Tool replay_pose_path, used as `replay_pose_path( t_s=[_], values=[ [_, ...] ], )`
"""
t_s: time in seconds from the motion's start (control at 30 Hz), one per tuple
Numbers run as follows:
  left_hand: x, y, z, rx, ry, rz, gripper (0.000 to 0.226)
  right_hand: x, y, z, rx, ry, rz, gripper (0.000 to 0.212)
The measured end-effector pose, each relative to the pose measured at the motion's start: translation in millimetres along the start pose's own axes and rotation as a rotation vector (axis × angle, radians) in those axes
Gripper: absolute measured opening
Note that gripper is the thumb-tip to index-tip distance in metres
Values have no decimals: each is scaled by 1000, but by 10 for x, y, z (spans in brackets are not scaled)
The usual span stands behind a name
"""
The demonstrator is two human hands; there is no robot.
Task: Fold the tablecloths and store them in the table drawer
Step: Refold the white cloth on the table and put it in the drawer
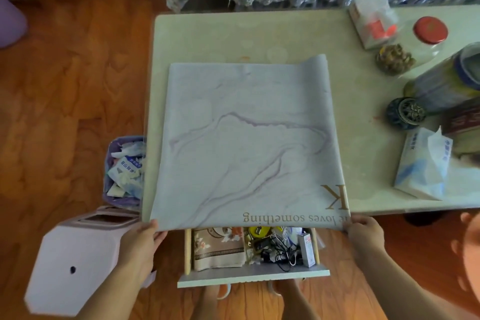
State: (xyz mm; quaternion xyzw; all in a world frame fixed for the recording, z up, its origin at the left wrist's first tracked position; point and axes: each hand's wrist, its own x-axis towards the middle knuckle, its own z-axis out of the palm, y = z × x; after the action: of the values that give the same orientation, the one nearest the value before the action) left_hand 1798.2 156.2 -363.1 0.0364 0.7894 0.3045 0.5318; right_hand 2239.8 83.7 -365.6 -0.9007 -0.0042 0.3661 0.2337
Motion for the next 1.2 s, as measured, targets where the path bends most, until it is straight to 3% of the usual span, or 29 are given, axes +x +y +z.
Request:
replay_pose_path(
  t_s=[0.1,0.17,0.27,0.33,0.4,0.47,0.53,0.6,0.73,0.9,0.97,1.07,1.13,1.2],
  values=[
    [-30,-20,-42,41,17,-6,30,-9,113,11,-83,-30,53,32],
    [-31,-5,-104,92,0,-8,25,-47,97,-16,-286,-38,-25,40],
    [35,62,-172,230,-74,18,29,-161,-161,-42,-720,15,-455,58],
    [111,78,-197,482,-73,115,42,-250,-537,66,-859,2,-840,66],
    [159,95,-196,914,-20,310,56,-221,-908,286,-975,-20,-1179,63],
    [174,109,-104,1348,53,661,66,-82,-1232,559,-1054,-65,-1362,59],
    [130,217,209,1507,3,1049,65,154,-1546,819,-1112,-80,-1467,59],
    [150,409,670,1544,-123,1320,61,481,-1811,984,-1153,-26,-1498,61],
    [706,533,1193,1670,-242,1501,63,1247,-1915,959,-1109,70,-1268,73],
    [954,445,1199,1707,-230,1538,65,1499,-1788,1013,-1027,75,-1297,70],
    [885,486,1214,1755,-231,1453,66,1384,-1795,971,-1056,113,-1327,64],
    [668,460,1114,1839,-340,1445,70,1108,-1533,741,-1103,-4,-1552,51],
    [442,323,900,1933,-548,1550,77,998,-1185,489,-1200,-102,-1638,62],
    [255,127,658,2006,-661,1585,86,991,-968,210,-1261,-195,-1551,97]
  ],
)
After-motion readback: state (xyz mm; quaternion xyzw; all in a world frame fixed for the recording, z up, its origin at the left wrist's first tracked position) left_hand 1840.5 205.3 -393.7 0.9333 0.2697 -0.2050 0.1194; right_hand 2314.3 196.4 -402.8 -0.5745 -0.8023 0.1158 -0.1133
